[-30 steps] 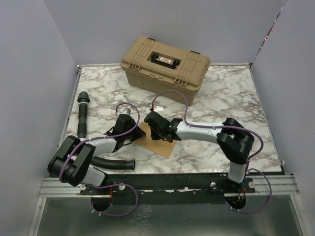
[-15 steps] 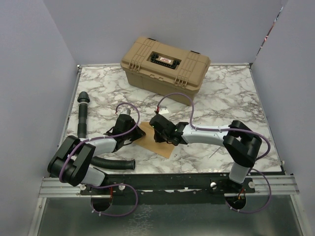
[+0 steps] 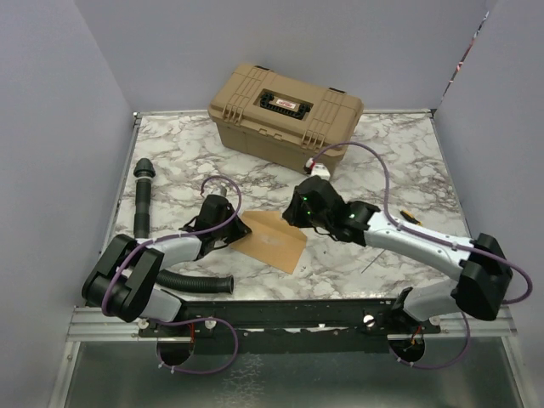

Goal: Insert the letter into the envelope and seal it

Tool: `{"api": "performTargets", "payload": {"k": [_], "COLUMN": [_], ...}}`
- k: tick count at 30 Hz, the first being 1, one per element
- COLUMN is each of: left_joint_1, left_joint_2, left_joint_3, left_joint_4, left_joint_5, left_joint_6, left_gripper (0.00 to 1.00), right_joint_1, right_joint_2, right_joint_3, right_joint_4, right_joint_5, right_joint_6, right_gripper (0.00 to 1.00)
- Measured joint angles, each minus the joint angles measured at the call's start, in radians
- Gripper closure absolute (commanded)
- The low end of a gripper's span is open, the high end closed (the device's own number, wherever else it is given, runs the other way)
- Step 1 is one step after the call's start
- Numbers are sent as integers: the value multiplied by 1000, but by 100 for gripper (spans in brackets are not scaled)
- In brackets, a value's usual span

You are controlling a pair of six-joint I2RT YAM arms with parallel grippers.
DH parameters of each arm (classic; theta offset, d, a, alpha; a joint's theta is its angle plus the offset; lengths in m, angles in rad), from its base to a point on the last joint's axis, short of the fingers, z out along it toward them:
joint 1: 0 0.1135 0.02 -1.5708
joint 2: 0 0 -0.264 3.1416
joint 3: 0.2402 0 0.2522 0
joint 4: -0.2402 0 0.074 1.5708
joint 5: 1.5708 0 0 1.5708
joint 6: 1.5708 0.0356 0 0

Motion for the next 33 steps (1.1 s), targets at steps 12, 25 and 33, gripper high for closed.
{"api": "performTargets", "payload": {"k": [12,25,33], "left_joint_1": [0,0,0], "left_joint_2": [-148,-251,-246], "left_joint_3": [87,44,35], "left_joint_4": [-101,-175,-182], "left_joint_5": [73,120,134], "left_joint_6": [7,21,25], "left_gripper": [74,63,57], "right_joint_1": [-229,-312,-375], "right_joint_2": [-209,-368,-495], "right_joint_3": [-349,-552,-708], "right_joint_4": [-10,40,74], "right_joint_5": [-101,-275,-279], "right_joint_6": [180,286,438], "right_gripper": [96,83,53]}}
